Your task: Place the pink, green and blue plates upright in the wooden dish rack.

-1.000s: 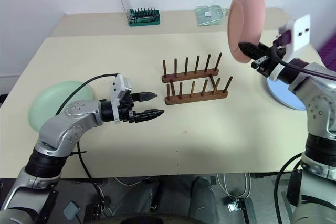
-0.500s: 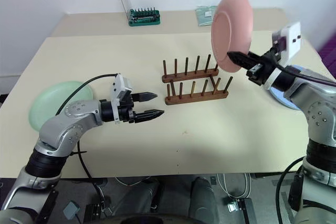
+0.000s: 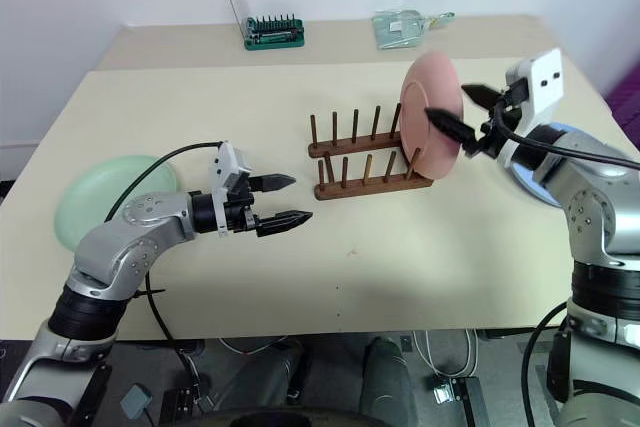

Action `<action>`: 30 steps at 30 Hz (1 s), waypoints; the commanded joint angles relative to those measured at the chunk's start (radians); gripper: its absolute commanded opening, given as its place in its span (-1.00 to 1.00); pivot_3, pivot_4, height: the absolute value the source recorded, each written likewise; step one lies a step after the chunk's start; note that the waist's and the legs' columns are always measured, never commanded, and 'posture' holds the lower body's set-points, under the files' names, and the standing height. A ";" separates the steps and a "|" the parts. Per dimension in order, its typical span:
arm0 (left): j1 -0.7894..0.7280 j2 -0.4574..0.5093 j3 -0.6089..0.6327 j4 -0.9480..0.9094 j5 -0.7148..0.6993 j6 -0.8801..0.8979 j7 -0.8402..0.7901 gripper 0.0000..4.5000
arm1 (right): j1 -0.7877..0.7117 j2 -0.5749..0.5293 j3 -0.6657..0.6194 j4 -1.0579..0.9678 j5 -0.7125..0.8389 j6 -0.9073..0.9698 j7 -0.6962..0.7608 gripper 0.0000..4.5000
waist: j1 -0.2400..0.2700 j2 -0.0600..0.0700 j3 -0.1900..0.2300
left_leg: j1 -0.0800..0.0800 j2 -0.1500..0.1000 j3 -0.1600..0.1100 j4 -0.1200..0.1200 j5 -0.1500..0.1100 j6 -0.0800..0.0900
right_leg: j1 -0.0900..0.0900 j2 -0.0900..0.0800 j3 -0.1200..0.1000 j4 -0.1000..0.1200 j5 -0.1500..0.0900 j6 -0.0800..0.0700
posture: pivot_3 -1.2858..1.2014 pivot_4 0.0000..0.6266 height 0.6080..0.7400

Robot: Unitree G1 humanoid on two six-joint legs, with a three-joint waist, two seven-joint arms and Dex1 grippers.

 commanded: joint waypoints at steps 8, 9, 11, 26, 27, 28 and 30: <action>0.003 -0.079 0.620 -0.002 -0.026 0.046 0.631 0.98 | -0.184 -0.018 0.117 -0.240 0.043 -0.064 0.141 0.61 | -0.029 0.000 0.000 | 0.000 0.004 0.001 -0.001 -0.002 -0.002 | -0.002 0.002 0.000 0.000 0.000 0.000 | 0.03 -0.52 1.00; 0.008 -0.075 0.663 0.001 -0.032 0.057 0.670 0.98 | -0.183 -0.015 0.134 -0.259 0.067 -0.043 0.163 0.61 | -0.027 -0.001 0.000 | 0.001 0.004 0.002 -0.001 -0.002 -0.002 | -0.002 0.002 0.000 0.000 0.000 0.000 | 0.03 -0.52 1.00; 0.044 -0.063 0.777 0.007 -0.046 0.074 0.735 0.98 | -0.171 0.007 0.199 -0.316 0.110 -0.012 0.208 0.61 | -0.026 -0.001 0.000 | 0.000 0.003 0.003 0.000 -0.003 -0.001 | -0.002 0.001 0.000 0.000 0.000 0.000 | 0.03 -0.52 1.00; 0.398 -0.199 1.005 -0.031 -0.286 0.170 0.819 0.98 | -0.094 0.139 0.353 -0.284 0.022 -0.061 0.255 0.61 | 0.000 -0.003 -0.001 | 0.002 0.003 0.005 0.002 -0.004 -0.001 | -0.001 0.001 0.000 0.002 0.001 -0.001 | 0.03 -0.52 1.00; 0.403 -0.200 0.995 -0.025 -0.289 0.170 0.814 0.98 | -0.094 0.140 0.353 -0.283 0.017 -0.062 0.256 0.61 | 0.001 -0.003 -0.001 | 0.002 0.003 0.005 0.002 -0.004 -0.001 | -0.001 0.001 0.000 0.001 0.001 -0.001 | 0.03 -0.52 1.00; 0.400 -0.204 0.986 -0.016 -0.292 0.168 0.817 0.98 | -0.092 0.142 0.353 -0.283 0.011 -0.064 0.255 0.61 | 0.000 -0.003 -0.001 | 0.002 0.003 0.005 0.002 -0.004 -0.001 | -0.001 0.001 0.000 0.001 0.001 -0.001 | 0.03 -0.52 1.00; 0.389 -0.203 0.958 0.011 -0.277 0.165 0.828 0.75 | -0.087 0.146 0.352 -0.289 0.002 -0.066 0.249 0.61 | 0.002 -0.003 -0.001 | 0.002 0.003 0.005 0.002 -0.004 -0.001 | -0.001 0.001 0.000 0.002 0.001 -0.001 | 0.03 -0.52 1.00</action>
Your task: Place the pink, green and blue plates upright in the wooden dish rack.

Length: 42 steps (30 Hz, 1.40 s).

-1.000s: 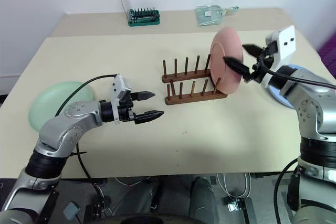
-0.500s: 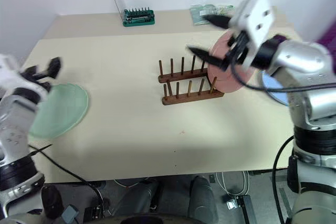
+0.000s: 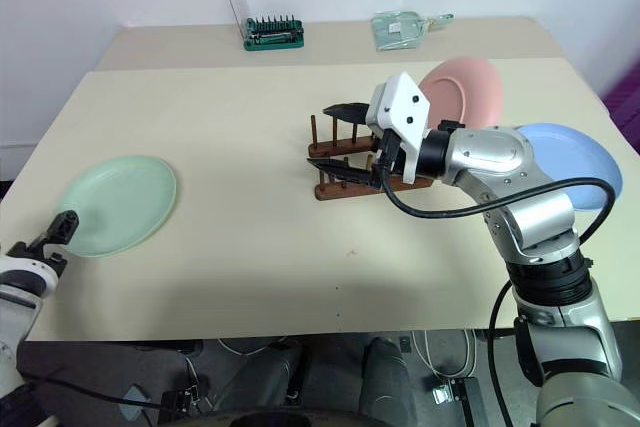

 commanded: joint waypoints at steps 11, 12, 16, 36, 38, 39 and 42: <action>-0.196 0.005 -0.240 -0.005 -0.027 -0.042 -0.047 -0.99 | 0.059 0.008 0.017 -0.062 -0.096 -0.034 -0.050 0.61 | 0.001 0.000 0.000 | 0.000 0.000 0.000 0.000 0.000 0.000 | 0.000 0.000 0.000 0.000 0.000 0.000 | 0.03 -0.52 1.00; -0.219 0.004 -0.262 -0.018 -0.035 -0.041 -0.053 -0.99 | 0.060 0.006 0.028 -0.059 -0.115 -0.042 -0.051 0.61 | 0.002 -0.001 0.000 | 0.000 0.000 0.000 0.000 0.000 0.000 | 0.000 0.000 0.000 0.000 0.000 0.000 | 0.03 -0.52 1.00; -0.383 0.003 -0.376 -0.057 -0.055 -0.036 -0.055 -1.00 | 0.045 0.007 0.129 -0.033 -0.317 -0.192 -0.094 0.99 | -0.002 -0.001 -0.001 | 0.000 0.000 0.001 0.000 0.000 0.000 | -0.001 0.000 0.000 0.000 0.000 0.000 | 0.03 -0.52 1.00; -0.673 0.060 -0.556 -0.073 -0.101 0.100 -0.039 -1.00 | -0.057 0.030 0.253 0.208 -0.898 -0.698 -0.277 -0.47 | -0.028 -0.002 -0.001 | -0.001 0.001 0.004 -0.001 0.000 -0.001 | -0.005 0.000 0.000 0.001 0.000 0.000 | 0.03 -0.52 1.00; -0.670 0.051 -0.551 -0.072 -0.114 0.099 -0.042 -0.85 | -0.053 0.030 0.247 0.215 -0.916 -0.713 -0.288 -0.91 | -0.028 -0.002 -0.001 | -0.001 0.001 0.004 -0.001 0.000 -0.001 | -0.005 0.000 0.000 0.001 0.001 0.000 | 0.03 -0.52 1.00; -0.671 0.040 -0.546 -0.070 -0.129 0.098 -0.043 -0.69 | -0.052 0.029 0.244 0.221 -0.931 -0.724 -0.297 -1.00 | -0.028 -0.002 -0.001 | -0.001 0.001 0.004 -0.001 0.000 -0.001 | -0.005 0.000 0.000 0.001 0.001 0.000 | 0.03 -0.52 1.00; -0.682 0.017 -0.536 -0.071 -0.151 0.090 -0.032 -0.08 | -0.049 0.028 0.238 0.230 -0.959 -0.748 -0.312 -1.00 | -0.027 -0.002 -0.001 | -0.001 0.001 0.004 -0.001 0.000 -0.001 | -0.005 0.000 0.000 0.001 0.001 0.000 | 0.03 -0.52 1.00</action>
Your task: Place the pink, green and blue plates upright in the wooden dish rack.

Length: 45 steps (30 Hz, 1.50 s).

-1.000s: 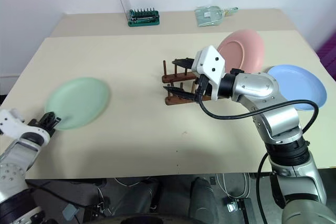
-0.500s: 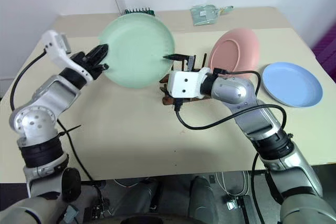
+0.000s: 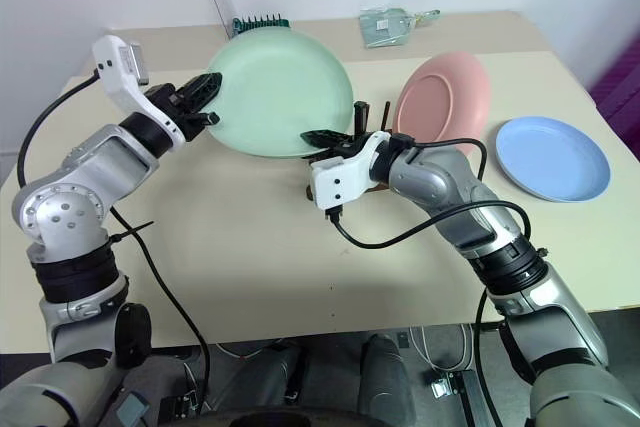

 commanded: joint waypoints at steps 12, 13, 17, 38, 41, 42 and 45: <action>0.007 0.175 -0.035 0.173 0.257 -0.339 -0.151 0.58 | 0.022 0.144 -0.468 -0.269 0.688 0.572 0.002 -1.00 | -0.003 -0.001 0.001 | 0.000 0.002 0.001 -0.003 0.000 0.000 | -0.002 0.001 0.000 -0.001 0.001 -0.002 | 0.03 -0.52 1.00; 0.045 0.188 -0.079 0.153 0.272 -0.346 -0.214 0.58 | 0.012 0.167 -0.523 -0.308 0.792 0.691 -0.033 -1.00 | 0.003 -0.001 0.001 | 0.000 0.002 0.001 -0.002 0.000 0.000 | -0.001 0.001 -0.001 -0.001 0.001 -0.002 | 0.03 -0.52 1.00; 0.186 0.259 -0.226 0.055 0.280 -0.343 -0.474 0.58 | 0.000 0.217 -0.664 -0.424 1.139 1.044 -0.163 -1.00 | 0.001 -0.001 0.001 | 0.000 0.001 0.000 -0.001 -0.001 0.001 | 0.001 0.000 -0.001 -0.002 0.002 -0.003 | 0.03 -0.52 1.00; 0.357 0.312 -0.349 -0.118 0.293 -0.325 -0.778 0.58 | 0.046 0.269 -0.706 -0.420 1.464 1.344 -0.605 -1.00 | 0.000 0.004 0.002 | 0.000 0.003 0.003 -0.002 -0.001 0.001 | -0.002 0.001 -0.001 -0.001 0.002 -0.004 | 0.03 -0.52 1.00; 0.365 0.308 -0.346 -0.128 0.288 -0.319 -0.770 0.58 | 0.035 0.260 -0.728 -0.435 1.513 1.330 -0.597 -1.00 | -0.001 0.005 0.002 | 0.000 0.003 0.003 -0.002 -0.001 0.001 | -0.002 0.001 -0.001 -0.001 0.002 -0.004 | 0.03 -0.52 1.00; 0.367 0.307 -0.346 -0.130 0.288 -0.318 -0.769 0.58 | 0.026 0.255 -0.735 -0.443 1.530 1.324 -0.596 -1.00 | -0.001 0.005 0.002 | 0.000 0.003 0.003 -0.002 -0.001 0.001 | -0.003 0.001 -0.001 -0.001 0.002 -0.004 | 0.03 -0.52 1.00; 0.371 0.306 -0.348 -0.132 0.292 -0.319 -0.770 0.58 | 0.003 0.243 -0.747 -0.447 1.570 1.313 -0.625 -1.00 | -0.001 0.005 0.002 | 0.000 0.003 0.003 -0.002 -0.001 0.001 | -0.003 0.001 -0.001 -0.001 0.002 -0.004 | 0.03 -0.52 1.00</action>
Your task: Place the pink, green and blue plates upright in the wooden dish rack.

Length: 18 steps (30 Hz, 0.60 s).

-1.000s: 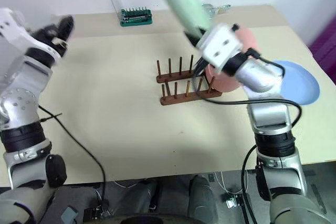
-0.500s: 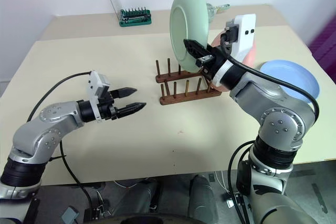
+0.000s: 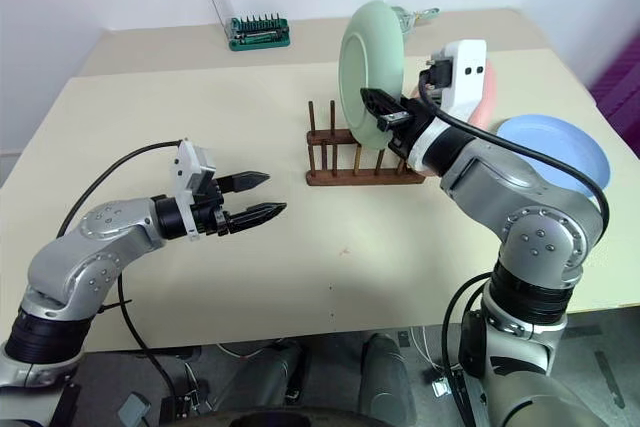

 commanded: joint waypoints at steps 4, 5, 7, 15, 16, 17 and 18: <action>0.000 -0.001 0.018 -0.028 0.000 -0.001 -0.002 0.58 | -0.059 -0.034 -0.030 -0.034 0.069 -0.051 -0.067 -1.00 | 0.000 0.000 0.000 | 0.000 0.000 0.000 0.000 0.000 0.000 | 0.000 0.000 0.000 0.000 0.000 0.000 | 0.03 -0.52 1.00; -0.004 -0.003 0.016 -0.025 0.002 -0.001 -0.002 0.58 | -0.059 -0.035 -0.028 -0.030 0.070 -0.050 -0.088 -1.00 | 0.000 0.000 0.000 | 0.000 0.000 0.000 0.000 0.000 0.000 | 0.000 0.000 0.000 0.000 0.000 0.000 | 0.03 -0.52 1.00; -0.010 -0.005 0.012 -0.021 0.006 -0.003 -0.002 0.58 | -0.051 -0.033 -0.024 -0.023 0.070 -0.054 -0.117 -1.00 | 0.000 0.000 0.000 | 0.000 0.000 0.000 0.000 0.000 0.000 | 0.000 0.000 0.000 0.000 0.000 0.000 | 0.03 -0.52 1.00; -0.013 -0.009 0.011 -0.019 0.019 -0.004 -0.002 0.58 | -0.007 0.002 0.010 0.024 0.063 -0.043 -0.227 -1.00 | 0.000 0.000 0.000 | 0.000 0.000 0.000 0.000 0.000 0.000 | 0.000 0.000 0.000 0.000 0.000 0.000 | 0.03 -0.52 1.00; -0.012 -0.010 0.011 -0.020 0.020 -0.002 -0.001 0.58 | -0.002 0.007 0.013 0.035 0.072 -0.038 -0.235 -1.00 | 0.000 0.000 0.000 | 0.000 0.000 0.000 0.000 0.000 0.000 | 0.000 0.000 0.000 0.000 0.000 0.000 | 0.03 -0.52 1.00; -0.012 -0.012 0.009 -0.021 0.022 -0.001 0.000 0.58 | 0.004 0.008 0.025 0.049 0.061 -0.037 -0.235 -1.00 | 0.000 0.000 0.000 | 0.000 0.000 0.000 0.000 0.000 0.000 | 0.000 0.000 0.000 0.000 0.000 0.000 | 0.03 -0.52 1.00; -0.011 -0.014 0.008 -0.022 0.024 -0.001 0.001 0.58 | 0.006 0.011 0.035 0.063 0.054 -0.036 -0.234 -1.00 | 0.000 0.000 0.000 | 0.000 0.000 0.000 0.000 0.000 0.000 | 0.000 0.000 0.000 0.000 0.000 0.000 | 0.03 -0.52 1.00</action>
